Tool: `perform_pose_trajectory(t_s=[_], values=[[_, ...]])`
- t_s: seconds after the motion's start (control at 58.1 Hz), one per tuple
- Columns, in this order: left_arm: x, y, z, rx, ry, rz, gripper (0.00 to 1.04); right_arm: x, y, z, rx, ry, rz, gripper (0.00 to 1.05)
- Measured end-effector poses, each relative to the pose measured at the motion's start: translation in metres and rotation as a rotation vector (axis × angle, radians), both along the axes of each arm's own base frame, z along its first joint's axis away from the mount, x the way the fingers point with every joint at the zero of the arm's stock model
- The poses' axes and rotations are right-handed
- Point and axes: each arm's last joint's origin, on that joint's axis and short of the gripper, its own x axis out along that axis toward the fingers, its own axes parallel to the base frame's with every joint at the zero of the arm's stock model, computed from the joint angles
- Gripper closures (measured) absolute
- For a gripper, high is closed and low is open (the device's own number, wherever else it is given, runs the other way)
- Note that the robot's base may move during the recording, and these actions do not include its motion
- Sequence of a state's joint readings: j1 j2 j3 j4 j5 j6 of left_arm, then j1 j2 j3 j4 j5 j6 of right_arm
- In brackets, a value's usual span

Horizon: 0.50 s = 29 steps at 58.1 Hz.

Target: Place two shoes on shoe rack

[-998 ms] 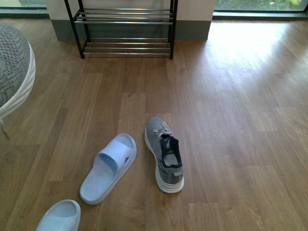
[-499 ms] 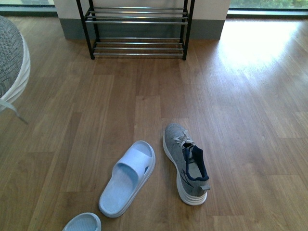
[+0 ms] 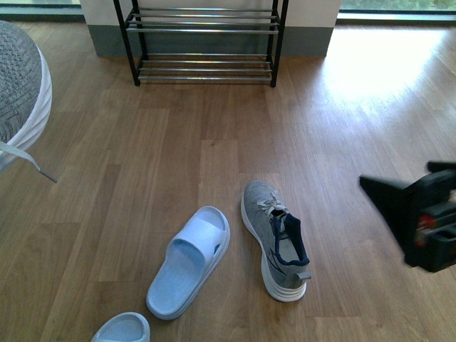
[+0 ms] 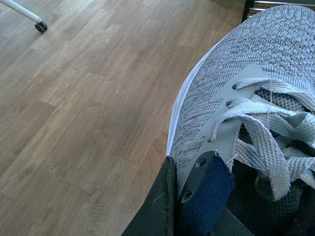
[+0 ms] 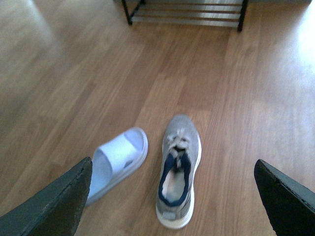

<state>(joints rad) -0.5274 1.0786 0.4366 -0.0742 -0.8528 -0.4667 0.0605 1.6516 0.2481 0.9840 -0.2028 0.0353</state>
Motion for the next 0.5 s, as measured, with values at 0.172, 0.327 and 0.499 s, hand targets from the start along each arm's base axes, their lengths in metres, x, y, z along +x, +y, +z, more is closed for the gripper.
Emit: perform_pose_trajectory(t_s=[0.172, 0.327, 0.499], values=[[0.000, 0.000, 0.000, 0.000, 0.000, 0.000, 1.03, 0.040, 0.029, -0.054, -0.040, 0.154, 0.101, 0.09], [0.000, 0.000, 0.000, 0.000, 0.000, 0.000, 1.03, 0.059, 0.053, -0.084, -0.028, 0.199, 0.144, 0.09], [0.000, 0.000, 0.000, 0.000, 0.000, 0.000, 1.03, 0.074, 0.062, -0.113, -0.021, 0.243, 0.151, 0.09]])
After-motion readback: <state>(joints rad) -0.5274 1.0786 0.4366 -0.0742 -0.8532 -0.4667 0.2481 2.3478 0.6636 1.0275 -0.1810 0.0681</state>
